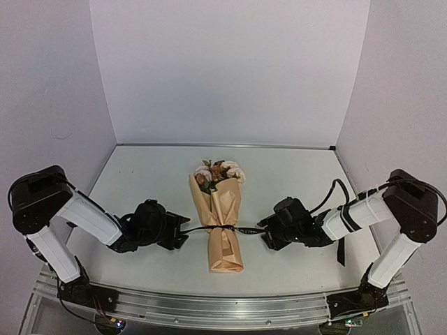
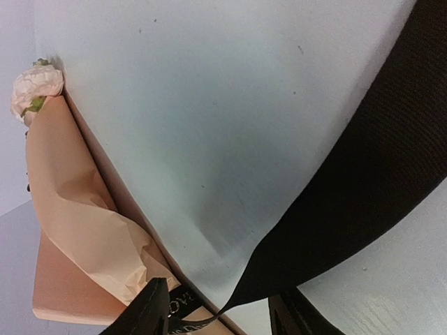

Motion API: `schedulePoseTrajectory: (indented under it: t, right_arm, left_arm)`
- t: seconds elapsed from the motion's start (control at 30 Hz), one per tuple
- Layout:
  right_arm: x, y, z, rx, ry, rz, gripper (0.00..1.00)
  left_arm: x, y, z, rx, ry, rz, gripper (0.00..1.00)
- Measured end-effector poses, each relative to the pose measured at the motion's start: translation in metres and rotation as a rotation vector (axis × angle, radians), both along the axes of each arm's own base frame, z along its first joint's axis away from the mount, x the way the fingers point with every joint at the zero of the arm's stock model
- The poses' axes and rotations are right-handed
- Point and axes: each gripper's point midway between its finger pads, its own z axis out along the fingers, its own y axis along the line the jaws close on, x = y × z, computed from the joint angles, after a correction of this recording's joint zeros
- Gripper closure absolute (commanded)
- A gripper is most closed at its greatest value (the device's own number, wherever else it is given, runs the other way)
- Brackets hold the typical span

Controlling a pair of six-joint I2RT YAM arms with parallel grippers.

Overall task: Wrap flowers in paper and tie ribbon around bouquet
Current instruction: Tie the ribbon around the folded bouquet.

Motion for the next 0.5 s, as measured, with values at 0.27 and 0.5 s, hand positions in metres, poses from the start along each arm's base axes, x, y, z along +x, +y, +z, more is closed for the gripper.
schedulePoseTrajectory:
  t: [0.27, 0.5]
  right_arm:
    - [0.002, -0.001, -0.010, -0.017, -0.001, -0.010, 1.00]
    - [0.006, -0.005, -0.012, -0.074, -0.035, 0.010, 1.00]
  left_arm:
    - [0.001, -0.001, -0.015, -0.034, -0.021, 0.001, 0.99]
    - [0.015, 0.013, -0.012, 0.021, -0.052, -0.036, 1.00]
